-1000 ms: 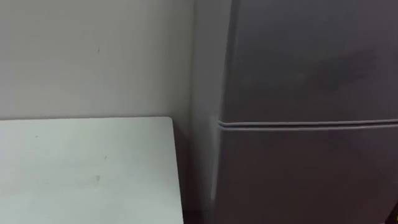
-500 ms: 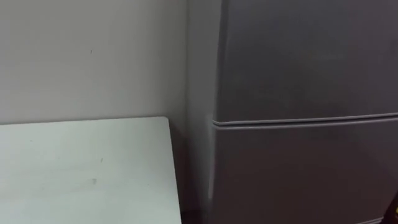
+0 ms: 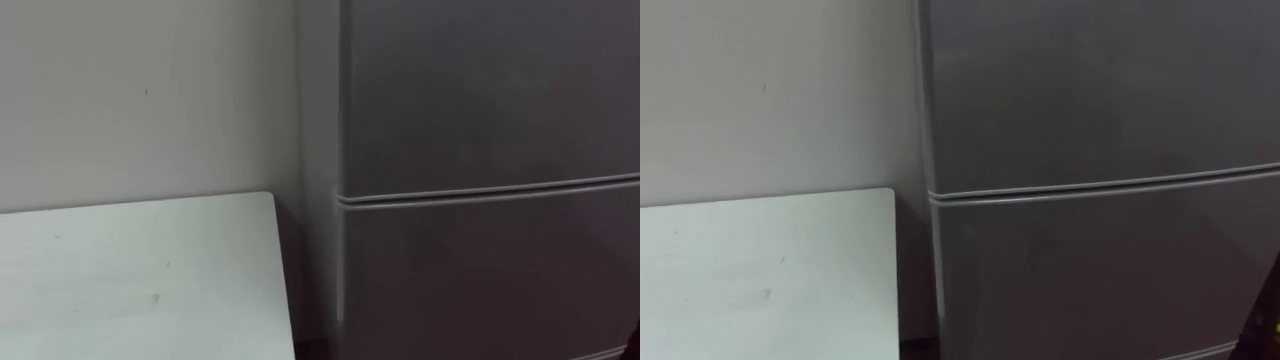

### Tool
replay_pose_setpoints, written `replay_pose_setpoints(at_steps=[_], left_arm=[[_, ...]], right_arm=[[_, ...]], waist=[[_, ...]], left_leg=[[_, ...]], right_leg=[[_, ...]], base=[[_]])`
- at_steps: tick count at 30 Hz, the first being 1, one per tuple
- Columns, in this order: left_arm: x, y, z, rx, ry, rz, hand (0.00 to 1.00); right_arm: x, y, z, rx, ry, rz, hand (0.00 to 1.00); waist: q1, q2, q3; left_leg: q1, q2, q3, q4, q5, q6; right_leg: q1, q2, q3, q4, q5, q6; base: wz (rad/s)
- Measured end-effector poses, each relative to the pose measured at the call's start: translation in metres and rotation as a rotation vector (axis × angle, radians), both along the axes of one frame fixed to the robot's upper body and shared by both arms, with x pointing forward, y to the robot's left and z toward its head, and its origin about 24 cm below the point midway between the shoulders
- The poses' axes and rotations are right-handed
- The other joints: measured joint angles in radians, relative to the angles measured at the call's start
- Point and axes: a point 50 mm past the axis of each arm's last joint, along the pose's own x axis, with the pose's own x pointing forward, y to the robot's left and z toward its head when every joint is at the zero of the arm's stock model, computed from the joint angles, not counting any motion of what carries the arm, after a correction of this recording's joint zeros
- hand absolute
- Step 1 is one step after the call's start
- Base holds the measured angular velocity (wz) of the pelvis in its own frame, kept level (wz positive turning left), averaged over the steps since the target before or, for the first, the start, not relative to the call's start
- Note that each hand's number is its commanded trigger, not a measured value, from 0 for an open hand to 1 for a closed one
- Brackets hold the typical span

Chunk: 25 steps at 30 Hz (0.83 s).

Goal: Put the bottle in the upper fridge

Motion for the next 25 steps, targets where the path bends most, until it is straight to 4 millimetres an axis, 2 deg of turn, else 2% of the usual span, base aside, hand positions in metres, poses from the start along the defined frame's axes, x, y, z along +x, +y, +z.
replay_pose_setpoints(at_steps=[4, 8, 12, 14, 19, 25], left_arm=[[-0.003, -0.001, 0.0, -0.005, 0.011, 0.0, 0.0], [0.003, -0.004, -0.001, -0.017, 0.005, -0.034, 0.0], [0.012, -0.007, -0.002, -0.021, -0.015, -0.065, 0.0], [0.017, -0.009, -0.003, -0.019, -0.009, -0.118, 0.0], [0.02, -0.012, -0.004, -0.012, 0.0, -0.164, 0.0], [0.024, -0.012, -0.003, 0.013, 0.006, -0.194, 0.0]], right_arm=[[-0.009, 0.017, -0.01, 0.156, 0.024, 0.102, 0.0], [0.0, 0.031, -0.016, 0.263, 0.016, 0.279, 0.0], [0.01, 0.038, -0.018, 0.312, 0.013, 0.394, 0.0], [0.021, 0.041, -0.019, 0.32, 0.018, 0.502, 0.0], [0.036, 0.046, -0.019, 0.335, 0.012, 0.597, 0.0], [0.036, 0.047, -0.02, 0.344, 0.023, 0.595, 0.0]], waist=[[0.011, 0.002, 0.001], [0.02, 0.003, 0.0009], [0.036, 0.004, 0.0006], [0.036, 0.004, 0.0007], [0.042, 0.004, 0.001], [0.038, 0.002, 0.0022]], left_leg=[[-0.005, 0.0, 0.003, 0.0, 0.0, 0.0], [-0.012, 0.0, -0.004, 0.002, 0.0, 0.0], [-0.018, 0.0, -0.005, 0.005, 0.0, 0.0], [-0.02, 0.0, -0.005, 0.008, 0.0, 0.0], [-0.018, 0.0, -0.005, 0.013, 0.0, 0.0], [-0.021, -0.001, -0.016, 0.013, -0.001, 0.001]], right_leg=[[0.0, -0.001, -0.002, 0.0, 0.0, 0.0], [-0.003, -0.001, -0.007, -0.001, 0.0, 0.0], [-0.004, -0.001, -0.012, -0.003, 0.0, 0.0], [-0.004, -0.001, -0.012, -0.004, 0.0, 0.0], [-0.002, -0.001, -0.011, -0.004, 0.0, 0.0], [-0.001, -0.002, -0.016, -0.003, 0.0, 0.0]], base=[[0.0], [0.02], [0.04], [0.0], [0.0], [0.02]])
